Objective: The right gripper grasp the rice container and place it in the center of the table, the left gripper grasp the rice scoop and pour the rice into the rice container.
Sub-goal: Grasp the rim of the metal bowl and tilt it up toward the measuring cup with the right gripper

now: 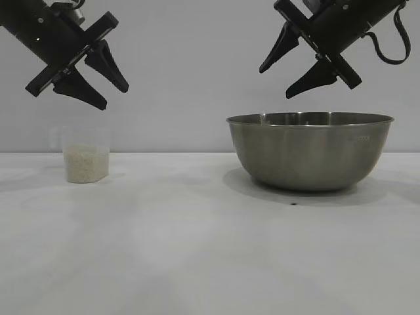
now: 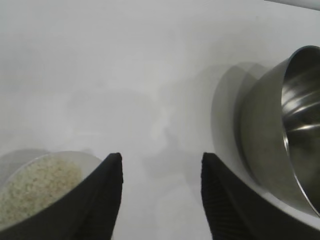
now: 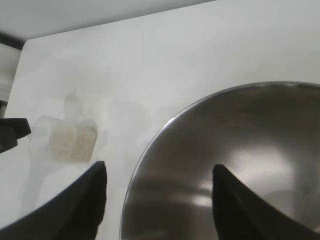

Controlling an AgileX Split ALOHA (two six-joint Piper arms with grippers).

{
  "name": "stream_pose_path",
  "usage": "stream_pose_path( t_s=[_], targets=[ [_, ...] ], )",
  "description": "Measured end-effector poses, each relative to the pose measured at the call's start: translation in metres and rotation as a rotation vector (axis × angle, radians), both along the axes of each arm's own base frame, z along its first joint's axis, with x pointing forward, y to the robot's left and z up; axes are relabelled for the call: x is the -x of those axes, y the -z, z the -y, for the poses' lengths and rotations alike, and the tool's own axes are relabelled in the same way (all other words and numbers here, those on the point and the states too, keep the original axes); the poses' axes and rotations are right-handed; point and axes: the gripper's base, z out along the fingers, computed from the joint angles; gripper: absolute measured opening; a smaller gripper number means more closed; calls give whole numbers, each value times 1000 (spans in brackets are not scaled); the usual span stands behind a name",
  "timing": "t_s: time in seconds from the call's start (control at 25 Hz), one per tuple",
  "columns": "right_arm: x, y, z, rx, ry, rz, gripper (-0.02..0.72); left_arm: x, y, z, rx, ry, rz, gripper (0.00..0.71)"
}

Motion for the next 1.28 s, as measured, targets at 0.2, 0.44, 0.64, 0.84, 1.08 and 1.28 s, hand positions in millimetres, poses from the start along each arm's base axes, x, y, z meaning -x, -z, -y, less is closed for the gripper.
stream_pose_path(
  t_s=[0.2, 0.44, 0.64, 0.84, 1.08, 1.28],
  targets=[
    [1, 0, -1, -5, -12, -8, 403, 0, 0, 0, 0, 0, 0, 313],
    [3, 0, -1, -10, -25, -18, 403, 1, 0, 0, 3, 5, -5, 313],
    [6, -1, -2, 5, -70, -39, 403, 2, 1, -1, -33, 17, -18, 313],
    [8, -18, 3, 99, -88, -39, 403, 10, -16, -6, -117, 28, 1, 313],
    [18, -45, 12, 218, -75, -48, 403, 20, -40, -13, -201, 16, 16, 313],
    [28, -54, 21, 334, -67, -82, 403, 27, -51, -17, -239, 2, -3, 313]
  ],
)
